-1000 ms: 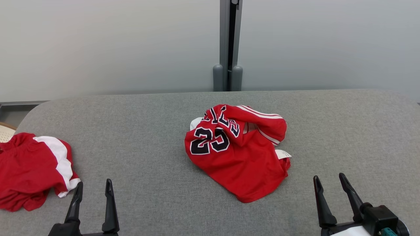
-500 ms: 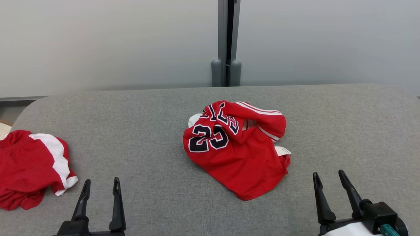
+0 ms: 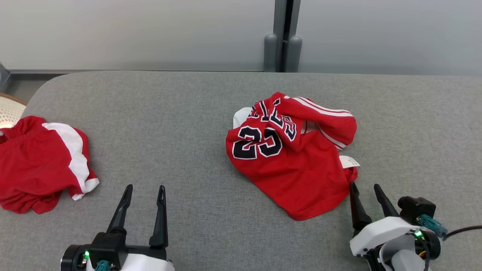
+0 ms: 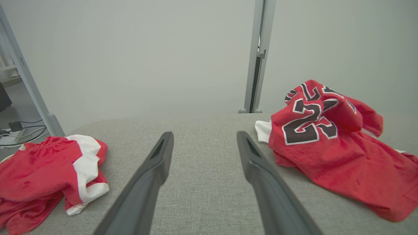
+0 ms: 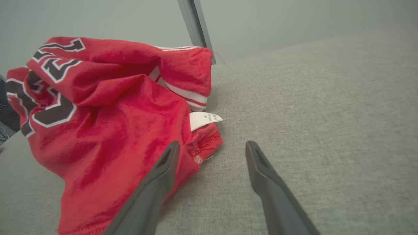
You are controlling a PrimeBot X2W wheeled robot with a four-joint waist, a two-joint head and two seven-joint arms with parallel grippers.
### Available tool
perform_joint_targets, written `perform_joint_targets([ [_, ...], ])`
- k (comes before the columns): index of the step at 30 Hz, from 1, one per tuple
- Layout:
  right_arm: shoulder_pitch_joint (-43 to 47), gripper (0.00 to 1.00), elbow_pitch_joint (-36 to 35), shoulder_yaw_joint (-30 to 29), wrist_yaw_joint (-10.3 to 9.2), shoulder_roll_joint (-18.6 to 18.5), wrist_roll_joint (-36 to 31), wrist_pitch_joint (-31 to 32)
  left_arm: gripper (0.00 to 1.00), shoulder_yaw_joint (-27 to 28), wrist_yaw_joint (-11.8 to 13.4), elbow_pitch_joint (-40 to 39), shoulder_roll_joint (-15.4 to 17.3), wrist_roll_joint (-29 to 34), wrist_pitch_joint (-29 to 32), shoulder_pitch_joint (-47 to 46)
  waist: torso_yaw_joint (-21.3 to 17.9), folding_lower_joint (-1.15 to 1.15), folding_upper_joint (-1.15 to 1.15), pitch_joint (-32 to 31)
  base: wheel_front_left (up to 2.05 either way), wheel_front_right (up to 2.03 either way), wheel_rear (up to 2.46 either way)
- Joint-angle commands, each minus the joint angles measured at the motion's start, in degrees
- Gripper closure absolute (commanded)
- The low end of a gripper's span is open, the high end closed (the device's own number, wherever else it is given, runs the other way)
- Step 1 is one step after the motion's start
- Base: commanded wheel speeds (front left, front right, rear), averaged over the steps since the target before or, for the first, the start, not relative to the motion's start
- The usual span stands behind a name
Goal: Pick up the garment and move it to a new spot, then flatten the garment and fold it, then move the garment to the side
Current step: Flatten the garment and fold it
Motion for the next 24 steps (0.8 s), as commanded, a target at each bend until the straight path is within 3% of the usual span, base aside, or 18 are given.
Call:
perform_joint_targets([
  [1,-1.1,0.00,0.8,0.4,0.00,-0.1,0.7,-0.1,0.00,0.0,-0.1,-0.1,0.2,-0.2,0.0,-1.2,0.7,0.00,0.00,0.8,0.00,0.00,0.00],
  [6,-5.5,0.00,7.9,3.1,0.00,-0.1,3.3,-0.1,0.00,-0.7,0.1,0.2,0.2,-1.0,0.0,-2.1,0.9,0.00,0.00,2.2,0.00,0.00,0.00],
  [7,-6.2,0.15,9.1,3.4,-0.01,-0.1,3.7,-0.1,0.00,-0.8,0.1,0.2,0.2,-1.1,0.0,-2.3,1.0,0.00,0.00,2.4,0.00,0.00,0.00],
  [8,-6.8,0.49,10.3,4.0,-0.01,-0.1,4.1,-0.1,0.00,-0.9,0.2,0.2,0.2,-1.2,0.0,-2.4,1.0,0.00,0.00,2.7,0.00,0.00,0.00],
  [9,-7.4,0.66,11.3,4.4,0.00,-0.1,4.2,0.0,0.00,-1.0,0.1,0.2,0.2,-1.2,0.0,-2.5,1.1,0.00,0.00,3.0,0.00,0.00,0.00],
  [10,-7.7,1.00,12.2,4.6,0.00,-0.1,4.5,0.0,0.00,-1.2,0.1,0.1,0.2,-1.4,0.0,-2.7,1.1,0.00,0.00,3.1,0.00,0.00,0.00],
  [13,-8.1,1.00,12.5,3.7,0.00,-0.1,8.3,0.0,0.00,-1.3,0.1,0.1,0.2,-1.7,0.0,-3.1,1.3,0.00,0.00,3.4,0.00,0.00,0.00],
  [15,-7.3,1.00,9.8,2.1,0.00,-0.1,15.8,0.0,0.00,-1.2,0.2,0.0,0.2,-1.9,0.0,-3.0,1.3,0.00,0.00,3.3,0.00,0.00,0.00],
  [19,-5.7,1.00,-0.4,0.0,0.00,-0.3,27.6,-0.1,0.00,-0.4,0.1,0.1,0.2,-2.1,0.0,-2.2,0.0,0.00,0.00,2.8,0.00,0.00,0.00],
  [24,-6.1,1.00,-12.2,-5.2,0.00,-1.9,33.8,0.0,0.00,-0.2,-0.6,0.3,0.2,-1.7,0.0,-1.6,-2.7,0.00,0.00,1.5,0.00,0.00,0.00],
])
